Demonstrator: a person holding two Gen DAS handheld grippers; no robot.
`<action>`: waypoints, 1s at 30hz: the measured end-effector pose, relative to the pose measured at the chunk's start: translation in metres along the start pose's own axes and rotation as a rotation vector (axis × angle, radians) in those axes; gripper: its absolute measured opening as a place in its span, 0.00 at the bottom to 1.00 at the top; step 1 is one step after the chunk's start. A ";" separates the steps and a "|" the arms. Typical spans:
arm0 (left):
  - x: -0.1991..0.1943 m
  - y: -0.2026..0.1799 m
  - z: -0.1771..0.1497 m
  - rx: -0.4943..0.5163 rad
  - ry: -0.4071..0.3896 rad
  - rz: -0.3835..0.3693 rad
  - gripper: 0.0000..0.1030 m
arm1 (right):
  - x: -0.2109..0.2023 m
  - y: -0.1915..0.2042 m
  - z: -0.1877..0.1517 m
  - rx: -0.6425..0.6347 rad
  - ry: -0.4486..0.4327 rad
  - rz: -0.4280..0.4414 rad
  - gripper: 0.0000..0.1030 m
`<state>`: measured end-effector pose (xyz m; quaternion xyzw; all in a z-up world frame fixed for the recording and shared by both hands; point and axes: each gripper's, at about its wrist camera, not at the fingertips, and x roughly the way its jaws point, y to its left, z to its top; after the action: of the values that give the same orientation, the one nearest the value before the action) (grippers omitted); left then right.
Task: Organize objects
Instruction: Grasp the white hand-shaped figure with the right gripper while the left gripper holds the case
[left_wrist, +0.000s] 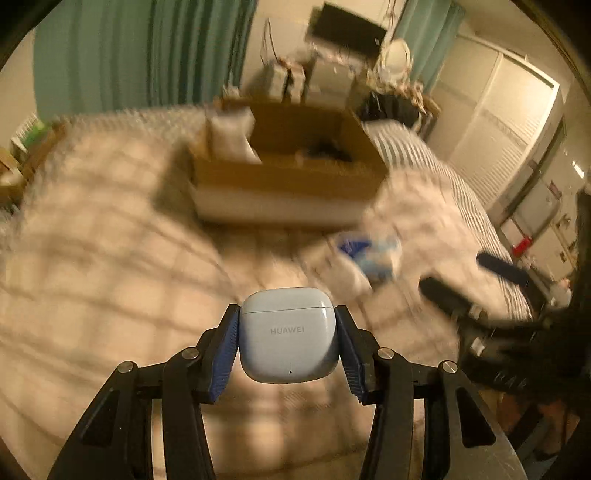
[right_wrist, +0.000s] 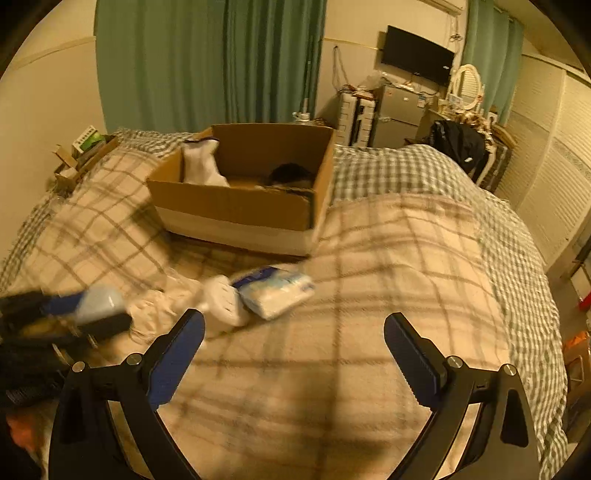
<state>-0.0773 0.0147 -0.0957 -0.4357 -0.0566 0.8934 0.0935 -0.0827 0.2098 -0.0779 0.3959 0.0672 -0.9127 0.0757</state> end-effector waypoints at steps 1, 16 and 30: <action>-0.003 0.005 0.009 0.011 -0.023 0.029 0.49 | 0.002 0.007 0.005 -0.010 0.003 0.016 0.95; 0.050 0.057 0.009 -0.031 0.031 0.119 0.50 | 0.100 0.073 0.007 -0.103 0.237 0.019 0.82; 0.042 0.066 -0.003 -0.080 0.012 0.096 0.50 | 0.074 0.068 -0.013 -0.085 0.190 0.035 0.66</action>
<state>-0.1084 -0.0403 -0.1417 -0.4464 -0.0708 0.8914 0.0334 -0.1106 0.1388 -0.1452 0.4780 0.1058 -0.8660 0.1016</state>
